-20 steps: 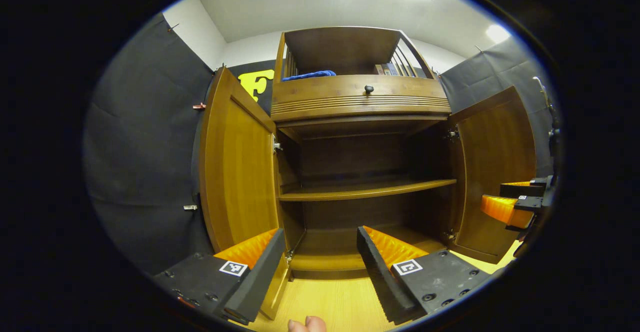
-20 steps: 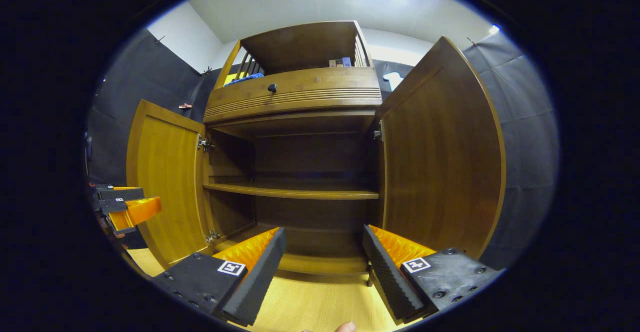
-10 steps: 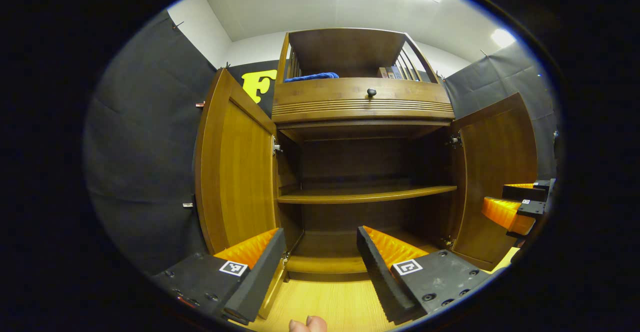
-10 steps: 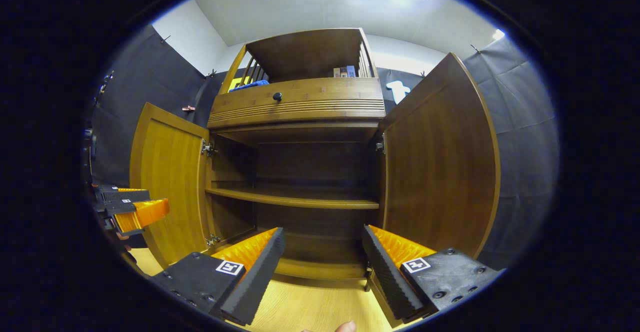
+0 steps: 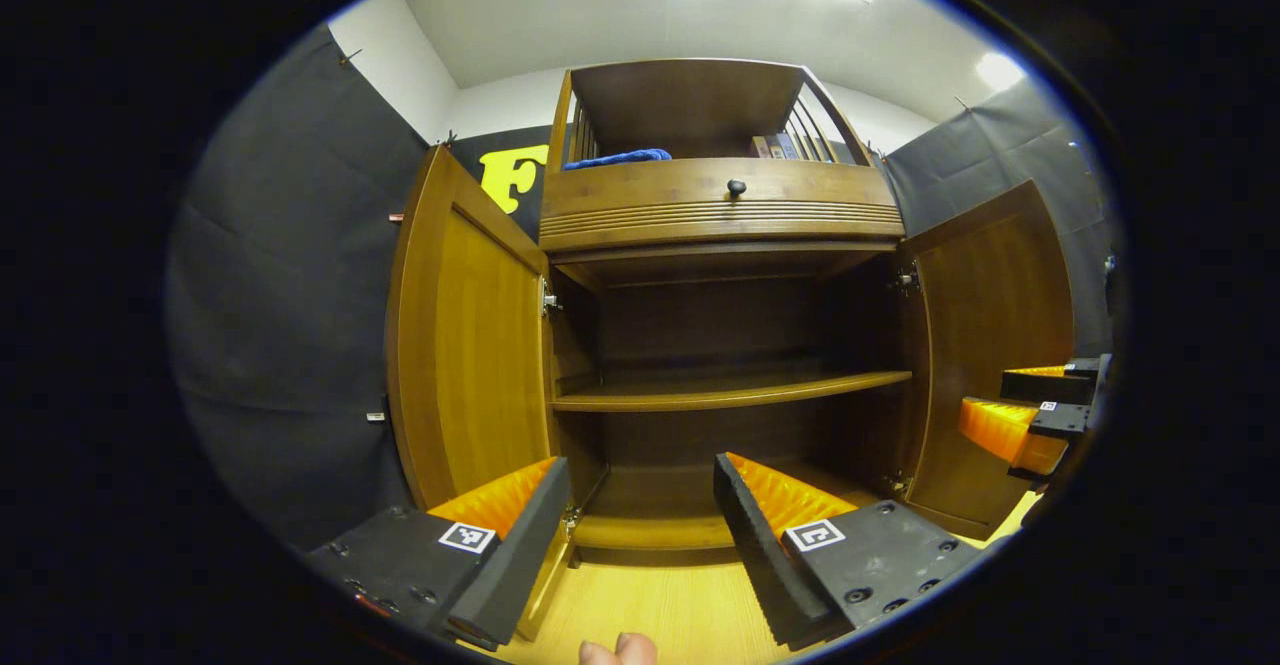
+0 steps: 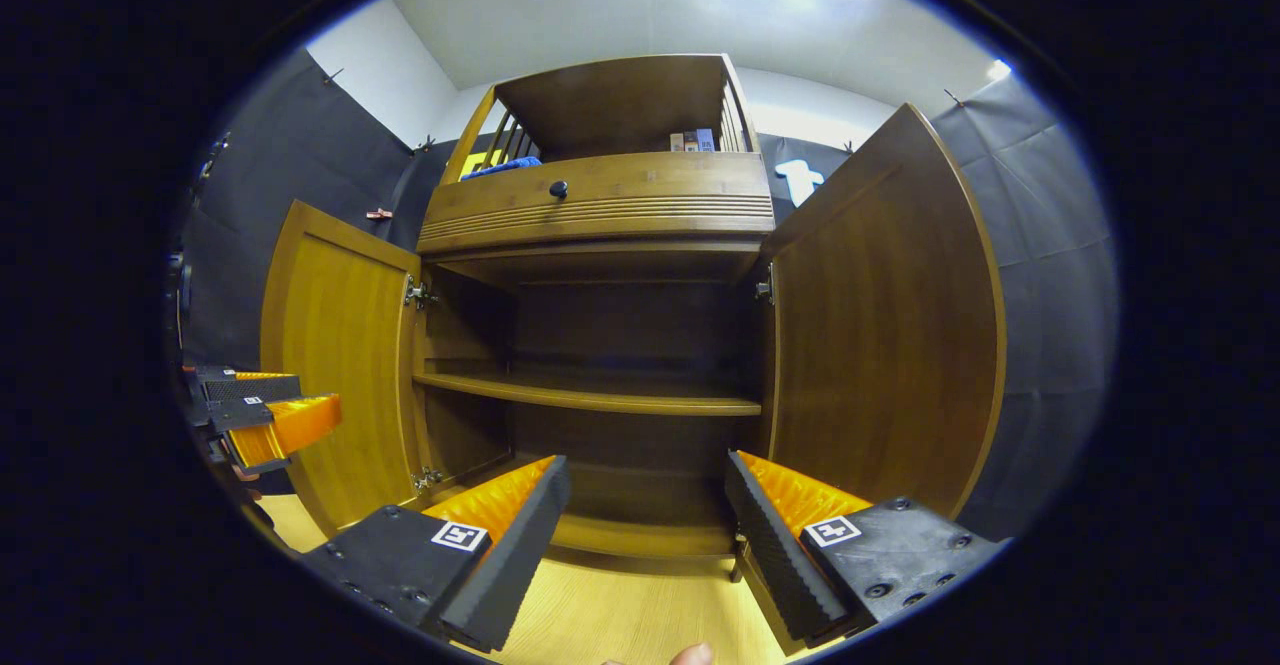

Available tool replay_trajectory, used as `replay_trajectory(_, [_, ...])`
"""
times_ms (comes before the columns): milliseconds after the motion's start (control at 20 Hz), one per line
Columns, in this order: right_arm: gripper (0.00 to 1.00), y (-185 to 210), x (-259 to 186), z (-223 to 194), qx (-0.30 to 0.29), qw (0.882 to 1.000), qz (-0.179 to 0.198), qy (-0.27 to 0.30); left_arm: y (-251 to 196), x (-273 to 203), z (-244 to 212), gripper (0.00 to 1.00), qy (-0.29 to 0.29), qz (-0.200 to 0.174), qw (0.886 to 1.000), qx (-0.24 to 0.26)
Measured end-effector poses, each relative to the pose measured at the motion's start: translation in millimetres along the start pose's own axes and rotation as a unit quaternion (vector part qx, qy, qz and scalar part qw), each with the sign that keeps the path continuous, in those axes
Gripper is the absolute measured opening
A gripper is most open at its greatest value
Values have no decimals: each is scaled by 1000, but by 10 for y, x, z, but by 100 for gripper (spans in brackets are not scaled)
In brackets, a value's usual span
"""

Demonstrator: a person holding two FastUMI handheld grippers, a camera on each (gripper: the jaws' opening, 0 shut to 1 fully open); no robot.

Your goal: Open the right door of the double-door shoe cabinet with the right hand, and open the left door with the left hand.

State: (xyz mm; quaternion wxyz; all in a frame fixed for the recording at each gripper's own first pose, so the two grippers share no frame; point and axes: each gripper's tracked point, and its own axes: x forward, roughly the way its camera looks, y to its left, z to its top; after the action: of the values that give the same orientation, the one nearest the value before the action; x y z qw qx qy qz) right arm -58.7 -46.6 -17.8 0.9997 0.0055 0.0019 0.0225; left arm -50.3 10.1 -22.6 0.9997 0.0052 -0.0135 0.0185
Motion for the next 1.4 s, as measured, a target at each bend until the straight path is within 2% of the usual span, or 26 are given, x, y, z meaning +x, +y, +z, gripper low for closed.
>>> replay_trajectory(100, [95, -12, -10, 13, -2, 1000, -2, -2, -5, 6, 15, 90, -3, 0, 1000, 1])
replay_trajectory(200, [95, -31, -15, 27, 0, 1000, -3, -4, -28, 21, 13, 90, -2, -1, 1000, 2])
replay_trajectory(250, [99, -29, -16, 34, 2, 1000, -3, -4, -34, 12, 11, 90, -2, -3, 1000, 2])
replay_trajectory(350, [95, -29, -10, 47, -1, 1000, -3, -6, -40, 14, 12, 90, -2, -3, 1000, 5])
replay_trajectory(500, [95, -61, -16, 27, -7, 1000, -9, -5, -67, 19, 4, 90, -1, -5, 1000, 5])
replay_trajectory(600, [99, -83, -6, 30, -10, 1000, -12, -6, -82, 21, -6, 90, -1, -7, 1000, 7])
replay_trajectory(700, [95, -88, -8, 34, -9, 1000, -14, -7, -86, 18, -11, 90, 2, -9, 1000, 8])
replay_trajectory(750, [99, -82, -14, 41, -7, 1000, -13, -8, -93, 15, -19, 90, 3, -10, 1000, 6])
replay_trajectory(850, [95, -77, -11, 51, -5, 1000, -11, -9, -73, 12, -1, 90, 1, -6, 1000, 3])
replay_trajectory(950, [99, -84, -6, 55, -6, 1000, -12, -10, -74, 16, 16, 91, -1, -5, 1000, -1])
replay_trajectory(1000, [95, -81, 2, 50, -4, 1000, -12, -8, -74, 18, 26, 91, -1, -5, 1000, -2])
replay_trajectory(1200, [95, -85, -4, 48, -1, 1000, -12, -8, -58, 23, 41, 92, -5, -1, 1000, -4])
replay_trajectory(1250, [99, -86, -5, 41, -2, 1000, -12, -8, -61, 24, 28, 92, -3, -1, 1000, -4])
replay_trajectory(1400, [99, -96, -4, 40, -1, 1000, -12, -7, -77, 27, 10, 93, -1, -2, 1000, -1])
